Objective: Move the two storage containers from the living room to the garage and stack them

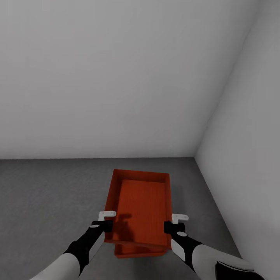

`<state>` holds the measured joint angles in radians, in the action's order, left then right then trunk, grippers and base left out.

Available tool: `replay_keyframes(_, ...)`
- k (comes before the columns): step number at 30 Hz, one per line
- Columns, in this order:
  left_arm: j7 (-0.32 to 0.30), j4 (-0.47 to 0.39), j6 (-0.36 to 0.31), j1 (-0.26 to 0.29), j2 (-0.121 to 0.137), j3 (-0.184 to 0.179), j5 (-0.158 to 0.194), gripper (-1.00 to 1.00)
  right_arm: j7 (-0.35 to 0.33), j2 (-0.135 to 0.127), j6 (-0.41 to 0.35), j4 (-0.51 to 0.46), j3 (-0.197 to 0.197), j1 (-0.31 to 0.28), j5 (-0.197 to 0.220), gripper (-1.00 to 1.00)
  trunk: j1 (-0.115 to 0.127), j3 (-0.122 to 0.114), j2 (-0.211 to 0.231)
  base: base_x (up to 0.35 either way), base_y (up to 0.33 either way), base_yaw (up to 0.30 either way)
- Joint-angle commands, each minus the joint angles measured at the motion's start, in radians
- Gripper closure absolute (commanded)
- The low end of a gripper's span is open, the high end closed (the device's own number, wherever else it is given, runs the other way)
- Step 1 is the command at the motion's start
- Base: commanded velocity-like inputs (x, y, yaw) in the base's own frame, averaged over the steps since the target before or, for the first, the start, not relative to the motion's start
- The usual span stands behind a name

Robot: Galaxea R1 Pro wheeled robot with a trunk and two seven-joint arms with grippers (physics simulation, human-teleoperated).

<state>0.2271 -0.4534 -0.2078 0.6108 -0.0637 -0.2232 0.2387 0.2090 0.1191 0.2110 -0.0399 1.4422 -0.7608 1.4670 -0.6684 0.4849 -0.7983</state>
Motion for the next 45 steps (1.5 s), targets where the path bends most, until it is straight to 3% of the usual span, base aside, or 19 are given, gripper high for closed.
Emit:
replay_keyframes(1, 0.014, -0.054, 0.005, 0.001, 0.041, 0.007, -0.002, 1.0, 0.003, -0.002, 0.001, 0.018, 0.018, 0.0, 0.013, 1.0, 0.0, 0.001, -0.001, 0.017, 0.0, 0.0)
replay_keyframes(45, 0.014, -0.057, 0.004, 0.001, 0.041, 0.007, -0.002, 1.0, 0.003, -0.003, 0.001, 0.018, 0.018, 0.0, 0.013, 1.0, 0.0, 0.001, -0.001, 0.001, 0.0, 0.019)
